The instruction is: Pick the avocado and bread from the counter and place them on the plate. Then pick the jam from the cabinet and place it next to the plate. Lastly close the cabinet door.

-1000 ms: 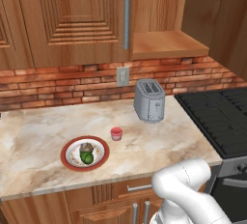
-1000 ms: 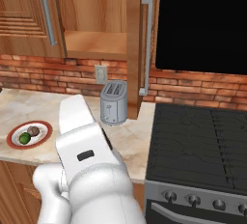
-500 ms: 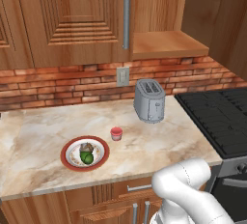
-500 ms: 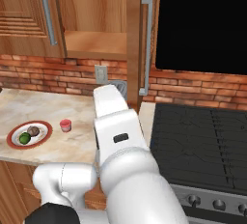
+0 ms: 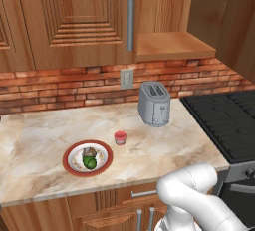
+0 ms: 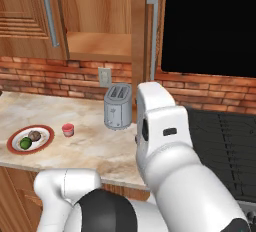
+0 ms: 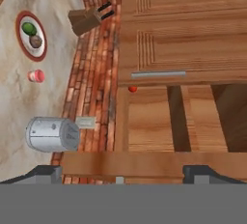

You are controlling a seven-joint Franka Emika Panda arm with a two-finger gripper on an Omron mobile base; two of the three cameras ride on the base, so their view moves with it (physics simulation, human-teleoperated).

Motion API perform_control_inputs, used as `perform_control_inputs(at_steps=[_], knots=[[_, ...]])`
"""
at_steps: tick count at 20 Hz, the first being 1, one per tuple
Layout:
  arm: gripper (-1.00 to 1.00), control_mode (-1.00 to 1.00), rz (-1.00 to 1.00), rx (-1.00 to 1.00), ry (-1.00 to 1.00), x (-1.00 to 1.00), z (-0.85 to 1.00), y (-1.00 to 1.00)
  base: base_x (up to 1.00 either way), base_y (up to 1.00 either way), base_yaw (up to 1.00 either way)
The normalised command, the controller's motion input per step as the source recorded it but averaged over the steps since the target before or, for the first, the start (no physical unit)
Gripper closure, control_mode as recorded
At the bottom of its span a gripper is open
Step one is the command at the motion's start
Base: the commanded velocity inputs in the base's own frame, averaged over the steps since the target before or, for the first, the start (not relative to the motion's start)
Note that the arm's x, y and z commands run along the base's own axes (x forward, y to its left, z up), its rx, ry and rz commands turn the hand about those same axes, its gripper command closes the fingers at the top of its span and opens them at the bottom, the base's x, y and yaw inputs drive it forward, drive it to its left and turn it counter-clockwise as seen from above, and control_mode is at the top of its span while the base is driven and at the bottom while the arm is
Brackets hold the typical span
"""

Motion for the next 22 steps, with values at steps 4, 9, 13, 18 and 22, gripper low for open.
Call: perform_control_inputs(at_steps=[4, 9, 13, 18, 22], knots=[[-1.0, -1.0, 0.01, 0.06, 0.05, 0.36, 0.0, -0.26, 0.0, 0.0, 0.0], [-1.0, -1.0, 0.05, 0.06, 0.03, 0.38, 0.0, -0.27, 0.0, 0.0, 0.0], [-1.0, -1.0, 0.09, 0.04, 0.01, 0.36, 0.0, -0.24, 0.0, 0.0, 0.0], [-1.0, -1.0, 0.14, 0.01, 0.01, 0.44, -0.05, -0.09, 0.0, 0.0, 0.0], [-1.0, -1.0, 0.19, 0.0, 0.0, 0.47, -0.03, -0.13, 0.0, 0.0, 0.0]])
